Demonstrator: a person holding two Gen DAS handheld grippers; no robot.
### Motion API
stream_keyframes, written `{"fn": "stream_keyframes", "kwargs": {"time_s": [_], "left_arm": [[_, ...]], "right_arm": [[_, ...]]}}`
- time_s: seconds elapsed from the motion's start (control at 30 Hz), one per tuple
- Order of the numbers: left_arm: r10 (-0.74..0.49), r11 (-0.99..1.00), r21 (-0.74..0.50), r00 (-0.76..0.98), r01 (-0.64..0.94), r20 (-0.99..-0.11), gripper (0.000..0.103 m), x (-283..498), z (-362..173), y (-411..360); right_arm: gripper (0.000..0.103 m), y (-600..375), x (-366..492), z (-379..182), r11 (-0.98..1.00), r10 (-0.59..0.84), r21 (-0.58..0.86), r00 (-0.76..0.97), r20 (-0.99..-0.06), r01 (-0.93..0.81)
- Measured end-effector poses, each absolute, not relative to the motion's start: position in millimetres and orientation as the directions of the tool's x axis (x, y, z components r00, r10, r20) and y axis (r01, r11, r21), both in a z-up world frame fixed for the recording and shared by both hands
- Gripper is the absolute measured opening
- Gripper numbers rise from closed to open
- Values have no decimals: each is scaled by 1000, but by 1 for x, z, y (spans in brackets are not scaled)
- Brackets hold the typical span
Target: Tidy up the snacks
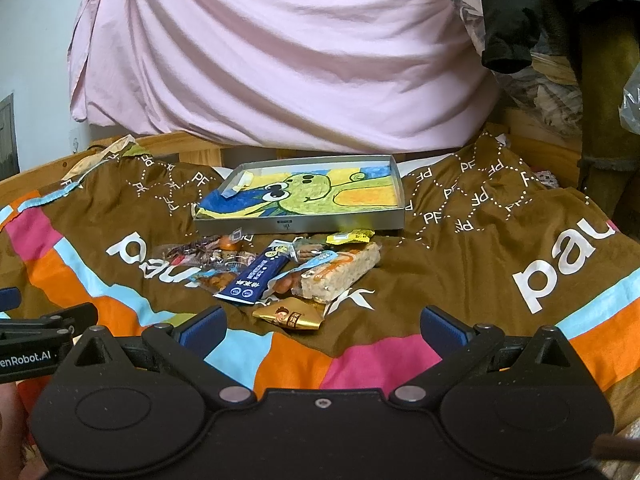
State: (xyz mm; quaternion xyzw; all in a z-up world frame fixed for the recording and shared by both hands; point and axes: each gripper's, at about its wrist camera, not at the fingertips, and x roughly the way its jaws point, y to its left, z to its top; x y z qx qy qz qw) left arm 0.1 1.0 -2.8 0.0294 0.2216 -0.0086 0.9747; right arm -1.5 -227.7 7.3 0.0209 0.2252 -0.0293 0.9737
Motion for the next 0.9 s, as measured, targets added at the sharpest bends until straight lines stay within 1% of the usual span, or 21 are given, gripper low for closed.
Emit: {"fn": "stream_keyframes", "kwargs": {"time_s": [0.13, 0.27, 0.5, 0.67, 0.8, 0.9], "left_arm": [[-2, 998, 55, 899, 29, -438, 103, 1, -4, 0], [-1, 998, 53, 892, 28, -452, 103, 6, -3, 0], [-20, 999, 34, 892, 39, -451, 103, 29, 4, -1], [-52, 997, 19, 892, 68, -450, 103, 61, 11, -5], [-80, 994, 25, 887, 103, -456, 103, 91, 14, -12], [-112, 990, 24, 871, 140, -479, 103, 115, 12, -20]], "right_arm": [[102, -229, -1, 7, 997, -45, 35, 889, -455, 68], [102, -230, 4, 10, 997, -23, 48, 871, -492, 53], [102, -234, 23, 20, 1000, 29, 21, 871, -490, -21], [102, -240, 52, 23, 995, 58, -36, 861, -506, -88], [102, -248, 84, 21, 990, 21, -107, 855, -519, -89], [102, -257, 107, 15, 989, 16, -118, 850, -526, -91]]}}
